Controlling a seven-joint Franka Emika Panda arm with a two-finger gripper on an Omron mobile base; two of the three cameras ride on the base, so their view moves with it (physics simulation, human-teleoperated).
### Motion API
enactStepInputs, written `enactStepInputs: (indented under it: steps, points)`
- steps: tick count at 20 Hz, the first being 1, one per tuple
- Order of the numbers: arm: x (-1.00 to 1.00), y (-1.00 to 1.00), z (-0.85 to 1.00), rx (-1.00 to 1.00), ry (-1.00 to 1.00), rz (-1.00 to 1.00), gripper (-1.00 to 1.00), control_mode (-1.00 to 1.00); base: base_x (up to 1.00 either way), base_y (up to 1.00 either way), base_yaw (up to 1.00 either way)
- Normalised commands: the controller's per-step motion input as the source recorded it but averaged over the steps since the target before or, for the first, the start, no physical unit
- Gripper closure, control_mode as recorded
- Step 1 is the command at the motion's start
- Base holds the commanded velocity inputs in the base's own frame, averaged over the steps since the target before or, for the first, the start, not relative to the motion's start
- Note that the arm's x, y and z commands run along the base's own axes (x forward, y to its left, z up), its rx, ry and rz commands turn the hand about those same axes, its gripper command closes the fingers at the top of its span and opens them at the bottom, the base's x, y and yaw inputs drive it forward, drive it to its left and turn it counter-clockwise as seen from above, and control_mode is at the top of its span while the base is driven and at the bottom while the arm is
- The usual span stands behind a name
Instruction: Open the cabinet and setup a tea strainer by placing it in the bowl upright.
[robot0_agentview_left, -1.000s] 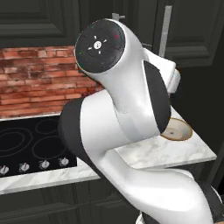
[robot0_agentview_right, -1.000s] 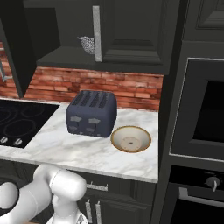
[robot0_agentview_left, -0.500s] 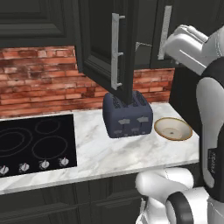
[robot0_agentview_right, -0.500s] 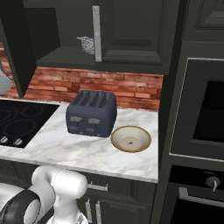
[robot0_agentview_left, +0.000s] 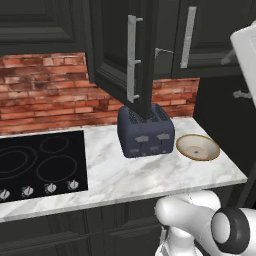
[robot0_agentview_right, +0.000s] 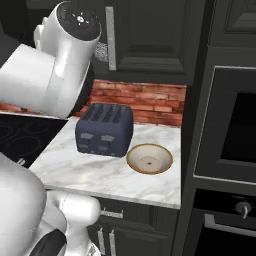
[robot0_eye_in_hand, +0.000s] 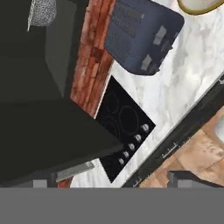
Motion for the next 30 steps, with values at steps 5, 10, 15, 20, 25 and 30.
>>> enactStepInputs:
  steps: [5, 10, 15, 20, 25, 30]
  points:
    - [0.80, 0.00, -0.39, 0.83, 0.16, 0.12, -1.00, -1.00, 0.00, 0.00, 0.00]
    - [0.99, 0.20, -0.44, 0.27, 0.18, 0.17, -1.00, -1.00, 0.00, 0.00, 0.00]
    - [0.63, 0.51, -0.13, 0.01, 0.11, 0.17, -1.00, -1.00, 0.00, 0.00, 0.00]
    - [0.56, 0.11, 0.00, -0.01, 0.03, 0.00, -1.00, -1.00, 0.00, 0.00, 0.00]
    - [0.44, 0.64, 0.00, 0.00, 0.01, 0.11, -1.00, -1.00, 0.00, 0.00, 0.00]
    - [0.30, 0.54, 0.00, 0.00, 0.00, 0.14, -1.00, -1.00, 0.00, 0.00, 0.00]
